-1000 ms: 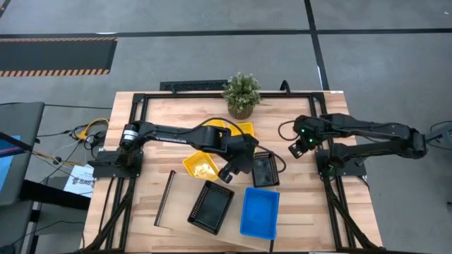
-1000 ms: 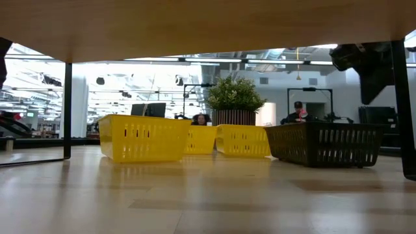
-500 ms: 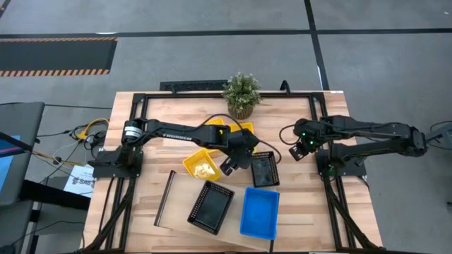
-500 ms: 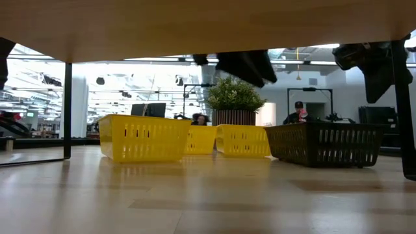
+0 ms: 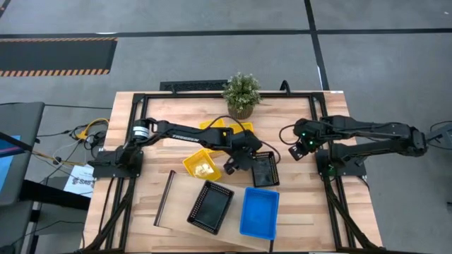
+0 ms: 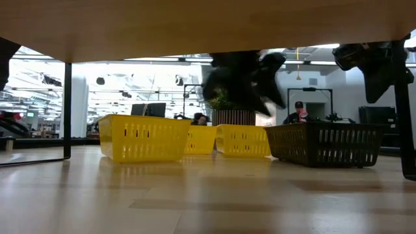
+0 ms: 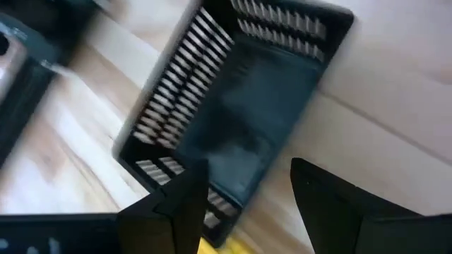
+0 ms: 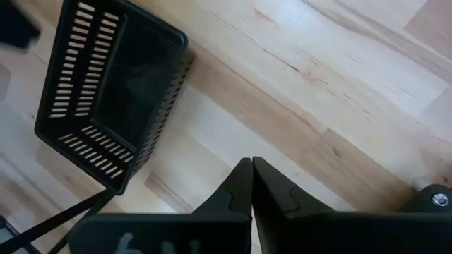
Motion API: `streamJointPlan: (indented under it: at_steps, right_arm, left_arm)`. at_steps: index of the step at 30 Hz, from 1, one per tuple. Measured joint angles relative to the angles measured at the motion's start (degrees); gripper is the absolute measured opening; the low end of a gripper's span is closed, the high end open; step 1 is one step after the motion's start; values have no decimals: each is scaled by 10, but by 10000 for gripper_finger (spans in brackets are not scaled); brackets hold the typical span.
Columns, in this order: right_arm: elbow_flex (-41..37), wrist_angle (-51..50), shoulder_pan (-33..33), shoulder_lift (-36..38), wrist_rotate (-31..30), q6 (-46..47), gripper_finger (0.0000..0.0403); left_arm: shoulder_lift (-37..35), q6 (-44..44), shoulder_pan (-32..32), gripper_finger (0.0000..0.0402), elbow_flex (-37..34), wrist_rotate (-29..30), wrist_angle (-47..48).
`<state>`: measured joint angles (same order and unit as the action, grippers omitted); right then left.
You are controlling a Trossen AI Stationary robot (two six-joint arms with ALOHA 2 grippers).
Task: Stack baskets on shelf by color
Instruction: Stack the black bin on top of the black bin on the shelf
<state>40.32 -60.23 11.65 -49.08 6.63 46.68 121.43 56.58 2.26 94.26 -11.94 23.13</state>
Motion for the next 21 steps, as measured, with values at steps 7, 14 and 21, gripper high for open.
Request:
streamJointPlan:
  at_steps: [7,14,21]
  right_arm:
    - [0,7,-3,1,0,-2,21]
    - [0,7,-10,8,0,-2,27]
    - [0,4,-12,12,8,3,22]
  left_arm:
    - [37,35,-1,190,19,16,-6]
    - [55,84,-3,155,18,44,1]
    - [53,67,-3,41,20,49,-31]
